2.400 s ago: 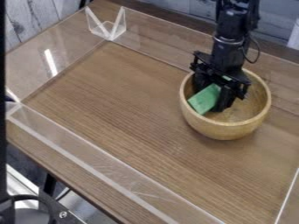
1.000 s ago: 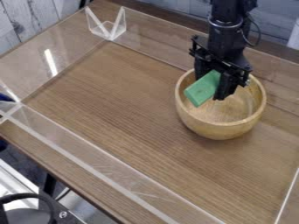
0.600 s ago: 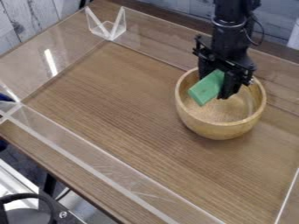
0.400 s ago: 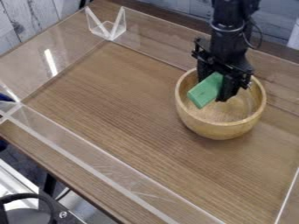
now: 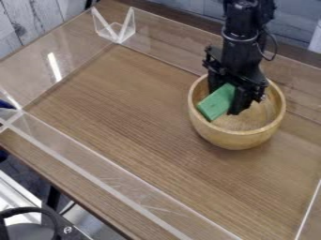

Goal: Remove the green block from inside the brown bowl and put it on the table

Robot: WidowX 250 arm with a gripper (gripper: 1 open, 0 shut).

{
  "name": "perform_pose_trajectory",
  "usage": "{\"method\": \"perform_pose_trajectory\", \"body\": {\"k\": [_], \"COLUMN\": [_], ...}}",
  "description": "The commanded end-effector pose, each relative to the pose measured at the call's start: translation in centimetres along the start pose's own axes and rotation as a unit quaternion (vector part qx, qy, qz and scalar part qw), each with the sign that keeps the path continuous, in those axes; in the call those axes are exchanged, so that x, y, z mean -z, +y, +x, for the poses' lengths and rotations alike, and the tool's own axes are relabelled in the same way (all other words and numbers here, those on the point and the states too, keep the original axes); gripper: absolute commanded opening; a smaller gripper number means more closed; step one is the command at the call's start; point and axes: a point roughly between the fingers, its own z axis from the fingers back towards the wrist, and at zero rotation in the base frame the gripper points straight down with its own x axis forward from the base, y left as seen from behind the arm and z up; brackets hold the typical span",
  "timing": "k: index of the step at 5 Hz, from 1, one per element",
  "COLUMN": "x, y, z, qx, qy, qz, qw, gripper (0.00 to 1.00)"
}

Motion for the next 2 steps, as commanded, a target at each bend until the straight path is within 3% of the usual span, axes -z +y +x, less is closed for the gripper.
{"method": "perform_pose_trajectory", "body": {"k": [1, 2], "x": [-3.2, -3.13], "y": [0.39, 0.88], "z": [1.31, 1.53], "qx": [0.003, 0.003], "qy": [-0.042, -0.04], "qz": [0.013, 0.009], "qw": [0.999, 0.9991], "gripper": [0.0, 0.0]}}
